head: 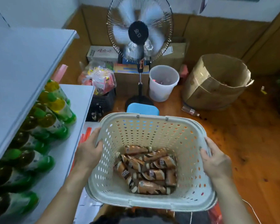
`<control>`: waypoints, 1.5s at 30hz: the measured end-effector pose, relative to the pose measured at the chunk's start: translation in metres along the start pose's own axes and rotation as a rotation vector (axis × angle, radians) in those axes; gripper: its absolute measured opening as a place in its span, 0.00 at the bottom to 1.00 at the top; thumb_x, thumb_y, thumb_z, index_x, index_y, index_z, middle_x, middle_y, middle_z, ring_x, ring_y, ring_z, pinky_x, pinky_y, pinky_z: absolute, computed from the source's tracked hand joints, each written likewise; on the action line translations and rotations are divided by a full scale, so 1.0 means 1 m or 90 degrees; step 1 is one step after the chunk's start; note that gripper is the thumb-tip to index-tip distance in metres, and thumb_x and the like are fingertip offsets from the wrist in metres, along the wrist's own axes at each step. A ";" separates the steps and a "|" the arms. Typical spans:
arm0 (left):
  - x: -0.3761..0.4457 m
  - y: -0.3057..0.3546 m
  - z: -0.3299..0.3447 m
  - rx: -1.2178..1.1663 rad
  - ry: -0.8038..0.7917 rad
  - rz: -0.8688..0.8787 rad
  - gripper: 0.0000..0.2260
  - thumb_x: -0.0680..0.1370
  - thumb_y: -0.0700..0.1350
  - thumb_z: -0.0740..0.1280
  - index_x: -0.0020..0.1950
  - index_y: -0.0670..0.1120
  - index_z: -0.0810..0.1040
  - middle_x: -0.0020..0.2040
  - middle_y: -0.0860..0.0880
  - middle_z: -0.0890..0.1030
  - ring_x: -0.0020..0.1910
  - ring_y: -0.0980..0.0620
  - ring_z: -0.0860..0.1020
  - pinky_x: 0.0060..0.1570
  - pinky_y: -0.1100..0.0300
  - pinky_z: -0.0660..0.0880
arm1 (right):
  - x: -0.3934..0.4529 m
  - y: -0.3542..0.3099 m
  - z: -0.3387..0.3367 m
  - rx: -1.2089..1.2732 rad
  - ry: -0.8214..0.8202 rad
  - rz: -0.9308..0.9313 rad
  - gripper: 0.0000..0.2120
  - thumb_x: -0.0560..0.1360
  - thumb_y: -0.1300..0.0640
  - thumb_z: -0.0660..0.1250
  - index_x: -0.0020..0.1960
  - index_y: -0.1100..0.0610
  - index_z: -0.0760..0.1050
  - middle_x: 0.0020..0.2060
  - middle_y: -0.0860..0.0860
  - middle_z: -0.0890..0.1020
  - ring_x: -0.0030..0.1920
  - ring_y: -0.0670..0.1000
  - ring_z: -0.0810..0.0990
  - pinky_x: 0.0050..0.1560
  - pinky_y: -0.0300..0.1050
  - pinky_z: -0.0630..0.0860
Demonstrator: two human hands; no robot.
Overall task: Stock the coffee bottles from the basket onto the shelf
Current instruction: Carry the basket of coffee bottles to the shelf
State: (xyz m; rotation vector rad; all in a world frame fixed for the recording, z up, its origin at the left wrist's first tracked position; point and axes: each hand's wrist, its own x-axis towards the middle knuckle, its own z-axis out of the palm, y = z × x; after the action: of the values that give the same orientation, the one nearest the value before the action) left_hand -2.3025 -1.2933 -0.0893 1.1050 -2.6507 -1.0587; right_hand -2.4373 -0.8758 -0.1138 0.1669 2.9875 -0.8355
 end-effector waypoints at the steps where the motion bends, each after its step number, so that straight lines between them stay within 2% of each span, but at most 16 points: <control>1: 0.015 -0.001 -0.001 -0.004 -0.001 -0.010 0.24 0.84 0.47 0.67 0.80 0.62 0.73 0.54 0.44 0.86 0.48 0.41 0.81 0.48 0.52 0.74 | 0.009 -0.011 0.005 0.000 -0.004 -0.003 0.23 0.85 0.44 0.65 0.79 0.33 0.69 0.54 0.49 0.89 0.45 0.55 0.85 0.48 0.58 0.87; 3: 0.049 0.000 -0.004 -0.013 -0.002 -0.022 0.24 0.84 0.49 0.67 0.79 0.65 0.72 0.53 0.43 0.86 0.47 0.40 0.82 0.50 0.48 0.79 | 0.027 -0.035 0.012 0.004 0.010 -0.007 0.24 0.85 0.44 0.66 0.79 0.32 0.69 0.59 0.49 0.89 0.48 0.56 0.87 0.51 0.59 0.88; 8: 0.119 0.009 -0.010 -0.006 -0.002 0.001 0.25 0.84 0.51 0.66 0.80 0.66 0.69 0.52 0.43 0.88 0.45 0.40 0.83 0.47 0.46 0.81 | 0.069 -0.080 0.022 0.017 0.020 -0.007 0.23 0.86 0.45 0.65 0.79 0.34 0.70 0.62 0.51 0.88 0.52 0.55 0.85 0.59 0.59 0.86; 10: 0.141 0.015 -0.011 -0.011 0.000 0.008 0.25 0.83 0.51 0.67 0.80 0.66 0.69 0.53 0.44 0.88 0.45 0.40 0.84 0.47 0.46 0.82 | 0.087 -0.092 0.027 0.016 0.022 -0.007 0.23 0.86 0.44 0.65 0.80 0.34 0.70 0.61 0.50 0.88 0.51 0.55 0.85 0.57 0.58 0.87; 14: 0.183 0.028 -0.008 -0.014 -0.003 0.004 0.25 0.83 0.50 0.67 0.80 0.66 0.69 0.61 0.43 0.88 0.55 0.36 0.85 0.54 0.43 0.82 | 0.132 -0.108 0.039 -0.007 0.029 -0.013 0.23 0.86 0.44 0.64 0.80 0.36 0.70 0.55 0.51 0.88 0.46 0.54 0.84 0.49 0.54 0.87; 19: 0.232 0.053 0.010 0.010 0.000 0.009 0.25 0.84 0.48 0.67 0.80 0.63 0.71 0.60 0.43 0.88 0.55 0.35 0.84 0.54 0.44 0.78 | 0.193 -0.113 0.063 0.012 -0.001 0.002 0.24 0.86 0.42 0.64 0.81 0.34 0.68 0.53 0.50 0.88 0.46 0.54 0.86 0.48 0.58 0.89; 22: 0.260 0.067 0.025 0.028 0.003 0.001 0.25 0.84 0.48 0.67 0.80 0.64 0.71 0.58 0.43 0.88 0.54 0.35 0.84 0.55 0.43 0.79 | 0.229 -0.111 0.078 0.038 -0.026 0.003 0.25 0.86 0.41 0.64 0.81 0.33 0.65 0.55 0.49 0.88 0.47 0.53 0.87 0.47 0.59 0.89; 26: 0.306 0.086 0.046 0.019 -0.008 -0.012 0.27 0.83 0.47 0.68 0.80 0.66 0.70 0.52 0.44 0.87 0.46 0.42 0.81 0.52 0.46 0.78 | 0.283 -0.118 0.090 0.058 -0.047 0.017 0.24 0.86 0.44 0.64 0.81 0.36 0.69 0.54 0.50 0.88 0.45 0.52 0.86 0.47 0.52 0.87; 29: 0.328 0.087 0.054 0.014 -0.011 -0.032 0.27 0.83 0.49 0.67 0.81 0.66 0.67 0.44 0.46 0.83 0.42 0.44 0.80 0.51 0.45 0.79 | 0.309 -0.133 0.097 0.077 -0.058 0.015 0.23 0.87 0.47 0.65 0.82 0.38 0.70 0.50 0.48 0.85 0.42 0.51 0.84 0.45 0.44 0.81; 32: 0.350 0.089 0.060 0.025 -0.036 -0.028 0.28 0.84 0.51 0.66 0.82 0.68 0.64 0.47 0.48 0.83 0.45 0.43 0.82 0.49 0.46 0.80 | 0.329 -0.141 0.106 0.079 -0.071 0.023 0.23 0.87 0.46 0.64 0.82 0.38 0.70 0.52 0.49 0.85 0.46 0.54 0.83 0.52 0.49 0.83; 33: 0.358 0.091 0.063 0.022 -0.043 -0.035 0.28 0.84 0.51 0.66 0.82 0.67 0.64 0.48 0.49 0.83 0.45 0.44 0.81 0.48 0.48 0.78 | 0.337 -0.144 0.111 0.069 -0.076 0.021 0.23 0.87 0.44 0.63 0.82 0.36 0.68 0.53 0.49 0.85 0.47 0.54 0.83 0.52 0.51 0.84; 35: 0.372 0.095 0.071 0.032 -0.052 -0.038 0.28 0.85 0.50 0.66 0.83 0.66 0.62 0.49 0.50 0.82 0.44 0.46 0.79 0.46 0.50 0.77 | 0.351 -0.151 0.119 0.066 -0.085 0.023 0.23 0.88 0.44 0.62 0.83 0.37 0.68 0.53 0.48 0.83 0.47 0.53 0.81 0.50 0.47 0.80; 37: 0.387 0.090 0.077 0.045 -0.057 -0.035 0.29 0.85 0.51 0.66 0.83 0.67 0.60 0.48 0.49 0.84 0.42 0.45 0.80 0.46 0.47 0.80 | 0.361 -0.157 0.129 0.051 -0.082 0.028 0.24 0.88 0.44 0.62 0.83 0.39 0.68 0.52 0.48 0.81 0.48 0.53 0.80 0.50 0.45 0.76; 39: 0.398 0.085 0.082 0.046 -0.070 -0.038 0.29 0.85 0.51 0.66 0.84 0.66 0.60 0.48 0.47 0.85 0.42 0.45 0.81 0.45 0.47 0.81 | 0.367 -0.160 0.139 0.041 -0.087 0.028 0.24 0.87 0.42 0.62 0.83 0.37 0.66 0.53 0.49 0.83 0.48 0.53 0.82 0.49 0.46 0.79; 42: 0.413 0.086 0.089 0.046 -0.085 -0.040 0.29 0.86 0.49 0.66 0.85 0.64 0.61 0.49 0.50 0.83 0.39 0.53 0.78 0.39 0.54 0.74 | 0.377 -0.157 0.154 0.030 -0.102 0.044 0.25 0.87 0.41 0.62 0.83 0.36 0.65 0.53 0.48 0.83 0.47 0.51 0.82 0.46 0.44 0.78; 45: 0.420 0.079 0.096 0.016 -0.101 -0.060 0.29 0.86 0.48 0.66 0.86 0.63 0.61 0.48 0.49 0.82 0.37 0.59 0.75 0.45 0.55 0.73 | 0.382 -0.159 0.167 0.006 -0.128 0.053 0.25 0.87 0.40 0.60 0.83 0.35 0.63 0.52 0.48 0.84 0.44 0.48 0.82 0.39 0.40 0.76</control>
State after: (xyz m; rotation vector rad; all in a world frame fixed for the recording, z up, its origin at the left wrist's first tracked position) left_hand -2.6900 -1.4725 -0.1879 1.2099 -2.7640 -1.1803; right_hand -2.8342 -1.0611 -0.1984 0.1944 2.7692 -0.8055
